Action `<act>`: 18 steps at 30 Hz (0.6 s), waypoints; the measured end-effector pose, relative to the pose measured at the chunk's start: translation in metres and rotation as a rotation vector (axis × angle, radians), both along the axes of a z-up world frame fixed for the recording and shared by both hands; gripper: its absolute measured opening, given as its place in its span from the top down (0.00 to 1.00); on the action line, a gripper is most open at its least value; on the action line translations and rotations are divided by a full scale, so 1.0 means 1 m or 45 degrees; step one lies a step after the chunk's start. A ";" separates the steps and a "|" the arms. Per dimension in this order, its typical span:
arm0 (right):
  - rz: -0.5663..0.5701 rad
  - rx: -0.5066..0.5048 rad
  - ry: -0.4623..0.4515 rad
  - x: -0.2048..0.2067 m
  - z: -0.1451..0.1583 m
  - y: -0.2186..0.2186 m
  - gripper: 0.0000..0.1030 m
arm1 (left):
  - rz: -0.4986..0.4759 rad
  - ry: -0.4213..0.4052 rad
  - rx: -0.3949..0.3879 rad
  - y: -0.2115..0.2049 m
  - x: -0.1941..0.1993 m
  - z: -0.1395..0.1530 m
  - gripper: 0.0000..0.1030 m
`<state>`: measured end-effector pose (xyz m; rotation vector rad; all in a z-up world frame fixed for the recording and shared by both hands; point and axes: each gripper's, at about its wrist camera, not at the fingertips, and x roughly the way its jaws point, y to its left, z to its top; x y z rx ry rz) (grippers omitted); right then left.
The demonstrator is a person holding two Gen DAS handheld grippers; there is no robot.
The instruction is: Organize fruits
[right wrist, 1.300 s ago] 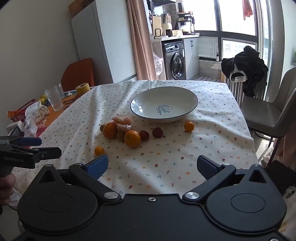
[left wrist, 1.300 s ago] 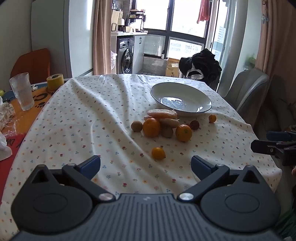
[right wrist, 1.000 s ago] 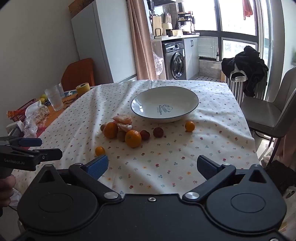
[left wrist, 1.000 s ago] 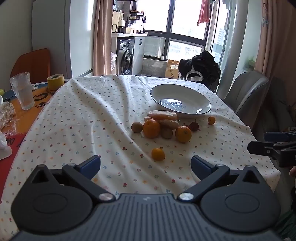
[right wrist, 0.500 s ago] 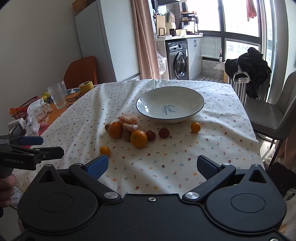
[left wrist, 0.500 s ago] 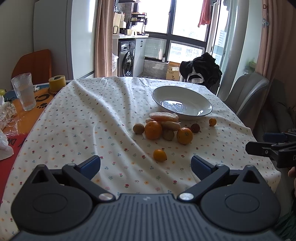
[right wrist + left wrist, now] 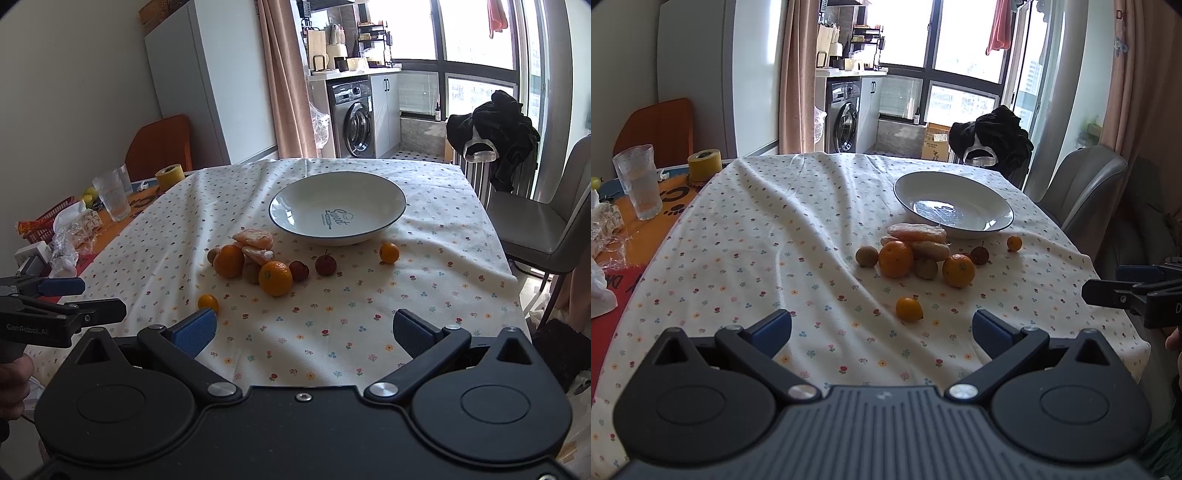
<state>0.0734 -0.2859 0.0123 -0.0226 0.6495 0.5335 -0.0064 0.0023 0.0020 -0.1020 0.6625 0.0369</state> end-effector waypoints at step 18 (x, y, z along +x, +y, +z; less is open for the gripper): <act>-0.003 0.001 0.003 0.002 -0.001 -0.002 0.00 | -0.004 -0.001 -0.004 -0.001 0.000 0.001 0.00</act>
